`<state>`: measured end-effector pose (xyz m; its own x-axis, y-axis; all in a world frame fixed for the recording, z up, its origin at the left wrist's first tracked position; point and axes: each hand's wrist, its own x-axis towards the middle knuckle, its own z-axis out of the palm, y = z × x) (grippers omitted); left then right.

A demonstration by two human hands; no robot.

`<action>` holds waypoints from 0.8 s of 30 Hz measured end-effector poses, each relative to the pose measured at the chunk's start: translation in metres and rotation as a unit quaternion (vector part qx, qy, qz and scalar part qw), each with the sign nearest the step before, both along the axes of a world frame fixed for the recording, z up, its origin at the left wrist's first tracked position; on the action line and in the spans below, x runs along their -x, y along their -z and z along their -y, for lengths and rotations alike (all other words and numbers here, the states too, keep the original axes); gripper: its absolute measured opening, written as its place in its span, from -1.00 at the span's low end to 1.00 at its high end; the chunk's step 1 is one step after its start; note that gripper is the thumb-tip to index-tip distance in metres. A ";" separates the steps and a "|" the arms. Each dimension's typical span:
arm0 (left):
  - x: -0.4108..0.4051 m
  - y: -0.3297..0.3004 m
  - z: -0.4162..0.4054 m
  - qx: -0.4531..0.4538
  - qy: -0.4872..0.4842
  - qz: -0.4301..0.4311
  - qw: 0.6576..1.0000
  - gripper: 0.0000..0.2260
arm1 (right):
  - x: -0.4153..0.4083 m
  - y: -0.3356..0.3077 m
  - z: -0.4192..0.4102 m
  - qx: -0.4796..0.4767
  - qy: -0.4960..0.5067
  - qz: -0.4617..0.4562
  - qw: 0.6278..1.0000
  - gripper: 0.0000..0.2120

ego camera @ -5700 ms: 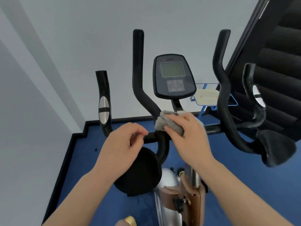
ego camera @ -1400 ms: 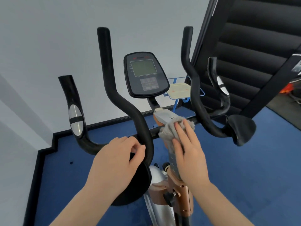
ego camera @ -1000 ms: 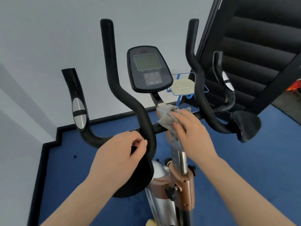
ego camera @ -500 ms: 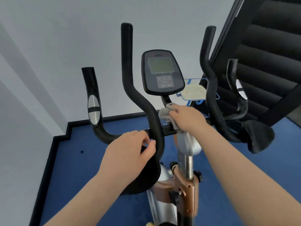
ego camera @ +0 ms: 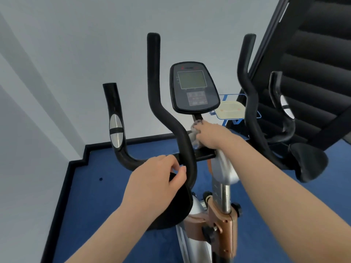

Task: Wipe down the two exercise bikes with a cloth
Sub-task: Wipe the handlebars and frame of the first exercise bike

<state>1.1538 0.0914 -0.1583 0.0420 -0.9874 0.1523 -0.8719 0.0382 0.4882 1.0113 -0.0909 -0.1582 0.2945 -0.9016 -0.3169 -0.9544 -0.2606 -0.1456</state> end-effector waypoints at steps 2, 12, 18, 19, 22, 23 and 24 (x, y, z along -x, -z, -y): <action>0.000 0.000 0.000 -0.002 0.005 -0.003 1.000 -0.69 | 0.005 -0.004 0.001 -0.030 -0.016 0.008 0.999 -0.48; 0.000 0.000 0.000 -0.005 0.013 -0.016 1.000 -0.70 | 0.044 -0.013 -0.048 0.032 0.008 0.082 0.996 -0.73; -0.001 0.000 0.000 -0.008 0.022 -0.018 1.000 -0.73 | 0.032 0.038 -0.125 0.335 0.098 0.286 0.892 -0.58; -0.002 -0.001 0.000 -0.010 0.026 -0.014 1.000 -0.72 | 0.029 0.037 -0.124 0.327 0.109 0.294 0.892 -0.58; 0.000 -0.004 0.001 -0.014 0.042 0.002 0.999 -0.73 | 0.017 0.029 -0.117 0.314 0.111 0.252 0.908 -0.61; -0.001 -0.005 0.000 -0.014 0.043 -0.003 0.999 -0.74 | 0.012 0.028 -0.117 0.312 0.088 0.249 0.913 -0.61; -0.001 -0.006 0.000 -0.014 0.043 -0.011 0.999 -0.75 | 0.008 0.028 -0.120 0.302 0.063 0.258 0.916 -0.60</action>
<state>1.1548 0.0915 -0.1523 -0.0394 -0.9915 0.1240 -0.8552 0.0976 0.5090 1.0037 0.0293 -0.1865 0.1455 -0.9038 0.4024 -0.8271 -0.3343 -0.4519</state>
